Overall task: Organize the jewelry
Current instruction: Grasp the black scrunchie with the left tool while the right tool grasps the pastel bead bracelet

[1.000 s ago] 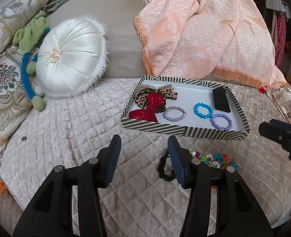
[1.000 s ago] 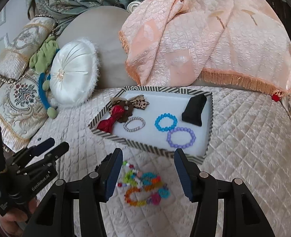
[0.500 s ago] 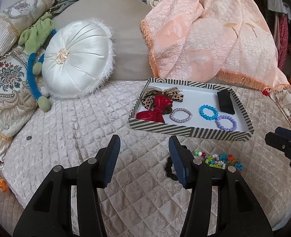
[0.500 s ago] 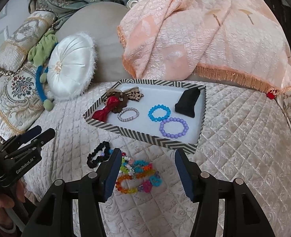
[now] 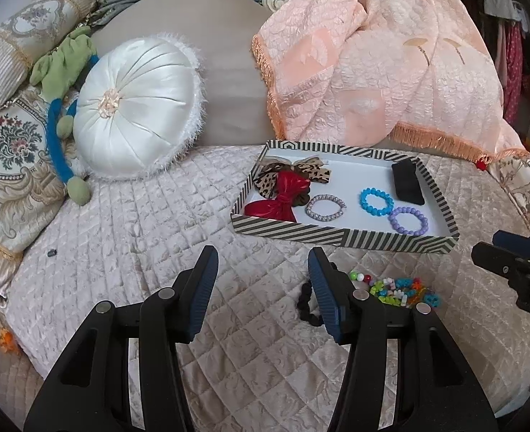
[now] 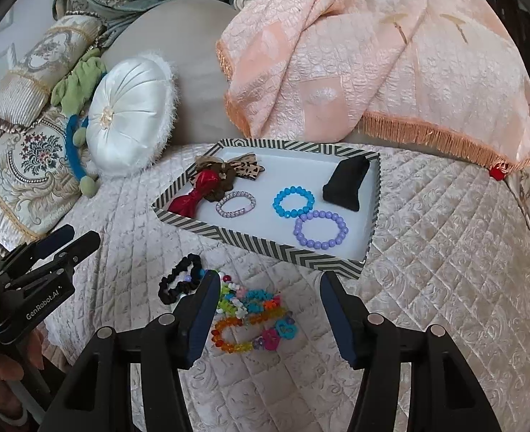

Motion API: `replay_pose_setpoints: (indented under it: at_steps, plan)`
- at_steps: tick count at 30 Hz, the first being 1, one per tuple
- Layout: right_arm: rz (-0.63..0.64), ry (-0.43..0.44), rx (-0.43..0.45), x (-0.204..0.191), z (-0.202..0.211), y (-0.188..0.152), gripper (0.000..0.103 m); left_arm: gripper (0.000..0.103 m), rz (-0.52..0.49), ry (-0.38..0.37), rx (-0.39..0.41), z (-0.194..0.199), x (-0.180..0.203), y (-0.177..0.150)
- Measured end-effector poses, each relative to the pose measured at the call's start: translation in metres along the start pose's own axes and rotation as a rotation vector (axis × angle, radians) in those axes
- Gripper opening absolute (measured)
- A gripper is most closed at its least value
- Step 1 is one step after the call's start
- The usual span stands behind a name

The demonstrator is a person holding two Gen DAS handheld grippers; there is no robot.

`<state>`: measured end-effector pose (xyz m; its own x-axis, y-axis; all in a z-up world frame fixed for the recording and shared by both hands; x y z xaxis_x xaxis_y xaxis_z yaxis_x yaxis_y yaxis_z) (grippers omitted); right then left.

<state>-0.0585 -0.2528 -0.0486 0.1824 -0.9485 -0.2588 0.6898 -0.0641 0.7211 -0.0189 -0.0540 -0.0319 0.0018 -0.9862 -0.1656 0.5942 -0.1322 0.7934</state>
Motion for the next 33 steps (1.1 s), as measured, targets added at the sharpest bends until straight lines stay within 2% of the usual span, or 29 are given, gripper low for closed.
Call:
replay_pose_setpoints:
  at_steps: [5,10,12,15,19,24,33]
  plan:
    - [0.001,0.008,-0.018,0.0,-0.003,-0.003,0.056,0.052,0.017,-0.029,-0.039,-0.007,0.0,-0.003]
    - [0.009,-0.002,-0.062,0.005,-0.014,-0.011,0.056,0.052,0.077,-0.115,-0.194,-0.035,0.005,-0.02]
    - [-0.003,-0.011,-0.075,0.012,-0.019,-0.012,0.056,0.052,0.089,-0.149,-0.223,-0.042,0.009,-0.024]
    - [-0.034,-0.008,-0.095,0.022,-0.026,-0.015,0.056,0.052,0.082,-0.147,-0.256,-0.052,0.015,-0.03]
    - [-0.09,0.032,-0.132,0.031,-0.04,-0.021,0.047,0.052,0.088,-0.158,-0.292,-0.063,0.019,-0.034]
    - [-0.124,0.058,-0.172,0.035,-0.061,-0.028,0.047,0.052,0.105,-0.163,-0.333,-0.08,0.022,-0.039]
    - [-0.054,0.029,-0.226,0.031,-0.092,-0.032,0.047,0.052,0.116,-0.169,-0.372,-0.1,0.027,-0.044]
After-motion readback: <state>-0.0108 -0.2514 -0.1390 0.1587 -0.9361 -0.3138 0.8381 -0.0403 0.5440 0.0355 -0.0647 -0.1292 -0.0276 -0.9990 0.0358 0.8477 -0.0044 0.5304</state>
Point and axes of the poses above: each gripper's, at about its wrist camera, not at the fingertips, and z roughly against the way its jaws point, x to its right, y to its top, the point moved 7 cm from there along -z, roughly the way its jaws point, and after that the axes turned 11 degrees about y, right-handed, at the moved point
